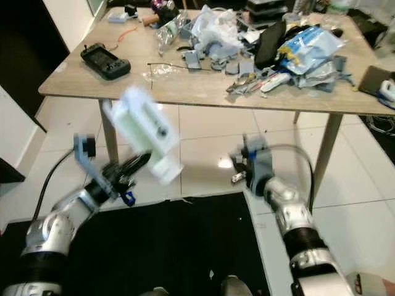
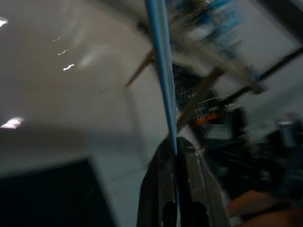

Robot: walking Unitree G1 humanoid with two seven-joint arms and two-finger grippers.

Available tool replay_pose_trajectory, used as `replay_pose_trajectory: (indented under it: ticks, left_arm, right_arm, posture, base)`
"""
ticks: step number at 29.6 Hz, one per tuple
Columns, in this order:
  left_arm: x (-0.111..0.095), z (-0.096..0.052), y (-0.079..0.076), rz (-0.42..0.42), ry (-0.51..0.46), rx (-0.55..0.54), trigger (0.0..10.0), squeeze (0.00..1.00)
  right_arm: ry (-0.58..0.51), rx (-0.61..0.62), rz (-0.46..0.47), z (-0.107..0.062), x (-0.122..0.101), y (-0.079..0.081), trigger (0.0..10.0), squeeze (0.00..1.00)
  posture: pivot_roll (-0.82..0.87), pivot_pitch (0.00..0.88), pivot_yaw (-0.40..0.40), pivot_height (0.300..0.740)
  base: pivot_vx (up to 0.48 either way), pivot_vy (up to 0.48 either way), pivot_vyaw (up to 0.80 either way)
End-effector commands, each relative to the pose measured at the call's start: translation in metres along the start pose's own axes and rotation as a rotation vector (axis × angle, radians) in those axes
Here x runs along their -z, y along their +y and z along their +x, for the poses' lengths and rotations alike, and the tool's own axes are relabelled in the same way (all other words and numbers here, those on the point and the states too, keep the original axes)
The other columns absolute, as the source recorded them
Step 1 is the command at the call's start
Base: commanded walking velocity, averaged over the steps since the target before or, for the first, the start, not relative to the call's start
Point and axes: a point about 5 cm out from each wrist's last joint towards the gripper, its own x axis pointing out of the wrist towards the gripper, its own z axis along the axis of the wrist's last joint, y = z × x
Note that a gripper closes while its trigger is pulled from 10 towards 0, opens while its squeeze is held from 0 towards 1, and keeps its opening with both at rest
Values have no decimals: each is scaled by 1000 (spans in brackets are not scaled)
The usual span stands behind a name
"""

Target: Picking trash to rubbish bin

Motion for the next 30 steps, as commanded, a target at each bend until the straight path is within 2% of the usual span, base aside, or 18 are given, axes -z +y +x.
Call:
replay_pose_trajectory:
  ticks: [1,2,3,6,7,9,10,14,17,19,21,24,30]
  left_arm:
    - [23,-13,18,-9,78,-93,10000,0]
    - [23,-13,18,-9,78,-93,10000,0]
    - [30,-18,24,-17,99,-124,10000,0]
    - [57,-36,44,-43,174,-282,10000,0]
    - [57,-36,44,-43,174,-282,10000,0]
    - [75,-50,53,-70,224,-364,10000,0]
    - [75,-50,53,-70,224,-364,10000,0]
    - [111,-82,63,-131,325,-517,10000,0]
    - [128,-98,65,-162,381,-591,10000,0]
    - [139,-108,64,-183,418,-637,10000,0]
    - [144,-112,64,-192,430,-652,10000,0]
    - [162,-127,60,-214,493,-727,10000,0]
    - [179,-136,54,-223,558,-751,10000,0]
  right_arm:
    - [87,79,60,-9,32,-6,10000,0]
    - [87,79,60,-9,32,-6,10000,0]
    - [121,104,78,-12,44,-7,10000,0]
    - [292,176,108,-32,93,-5,10000,0]
    - [292,176,108,-32,93,-5,10000,0]
    - [397,220,143,-50,124,-2,10000,0]
    - [397,220,143,-50,124,-2,10000,0]
    - [560,303,246,-85,174,10,10000,0]
    - [633,319,277,-100,193,20,10000,0]
    - [689,316,265,-109,205,29,10000,0]
    - [708,312,259,-113,209,32,10000,0]
    - [781,296,267,-124,223,47,10000,0]
    - [828,276,249,-130,230,54,10000,0]
  posture:
    - [21,95,56,740]
    - [21,95,56,740]
    - [21,95,56,740]
    - [24,92,59,740]
    - [24,92,59,740]
    - [25,90,66,740]
    - [25,90,66,740]
    - [23,91,72,740]
    - [25,94,75,740]
    - [27,96,77,740]
    - [27,96,77,740]
    - [27,96,77,740]
    - [33,97,69,740]
  base:
    - [-349,0,0]
    - [-349,0,0]
    - [-349,0,0]
    - [-350,0,0]
    - [-349,0,0]
    - [-347,0,0]
    - [-345,0,0]
    - [-345,0,0]
    - [-352,0,0]
    - [-356,0,0]
    - [-356,0,0]
    - [-355,0,0]
    - [-349,0,0]
